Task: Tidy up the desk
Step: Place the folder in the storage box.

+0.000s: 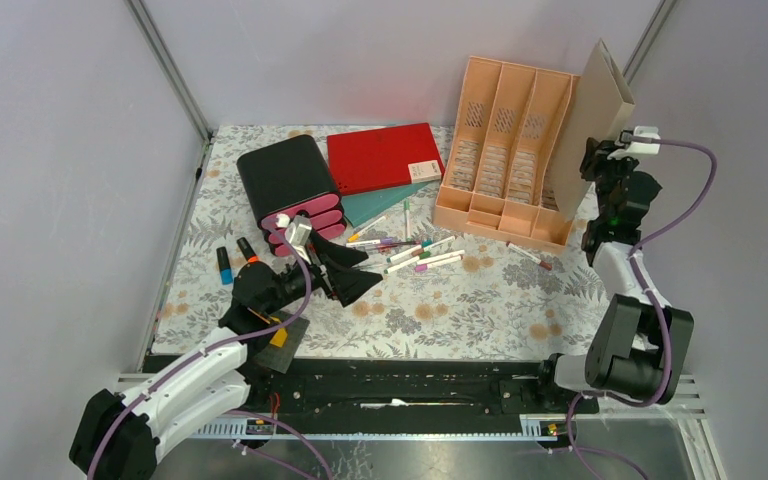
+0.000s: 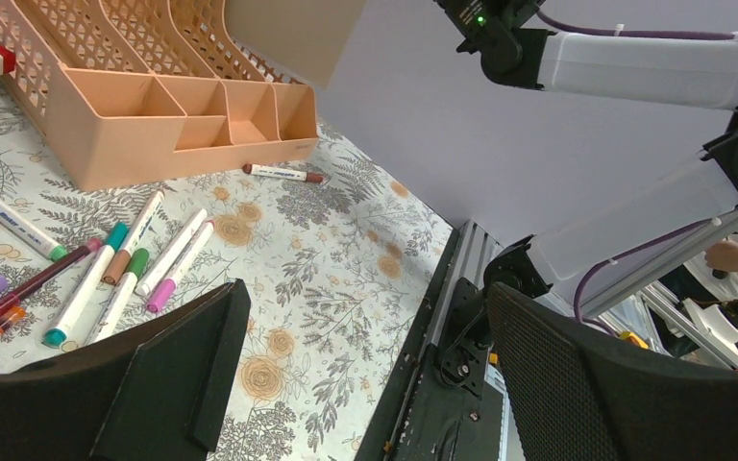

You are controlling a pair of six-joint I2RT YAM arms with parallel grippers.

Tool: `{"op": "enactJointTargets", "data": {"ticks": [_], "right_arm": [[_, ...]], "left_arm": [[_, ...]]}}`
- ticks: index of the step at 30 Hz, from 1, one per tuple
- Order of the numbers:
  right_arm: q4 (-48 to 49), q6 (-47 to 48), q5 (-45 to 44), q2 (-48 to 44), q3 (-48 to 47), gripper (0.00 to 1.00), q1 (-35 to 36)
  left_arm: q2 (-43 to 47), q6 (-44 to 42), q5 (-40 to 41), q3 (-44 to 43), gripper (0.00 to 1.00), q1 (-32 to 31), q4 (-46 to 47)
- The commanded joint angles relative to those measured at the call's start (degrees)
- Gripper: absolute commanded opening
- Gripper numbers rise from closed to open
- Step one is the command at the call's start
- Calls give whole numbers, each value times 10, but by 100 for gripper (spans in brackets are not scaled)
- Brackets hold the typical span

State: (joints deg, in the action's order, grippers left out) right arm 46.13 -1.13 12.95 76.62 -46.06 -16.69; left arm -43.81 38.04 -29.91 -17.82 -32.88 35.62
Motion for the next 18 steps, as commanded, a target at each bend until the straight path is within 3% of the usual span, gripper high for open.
{"op": "enactJointTargets", "data": {"ticks": [1, 7, 18], "right_arm": [[211, -14, 1, 24, 15, 0, -3], [371, -11, 8, 76, 65, 0, -3], [444, -17, 18, 126, 68, 0, -4]], "left_arm": [[-3, -2, -4, -3, 99, 3, 30], [-3, -6, -2, -5, 99, 3, 24], [-14, -7, -2, -9, 99, 3, 23]]}}
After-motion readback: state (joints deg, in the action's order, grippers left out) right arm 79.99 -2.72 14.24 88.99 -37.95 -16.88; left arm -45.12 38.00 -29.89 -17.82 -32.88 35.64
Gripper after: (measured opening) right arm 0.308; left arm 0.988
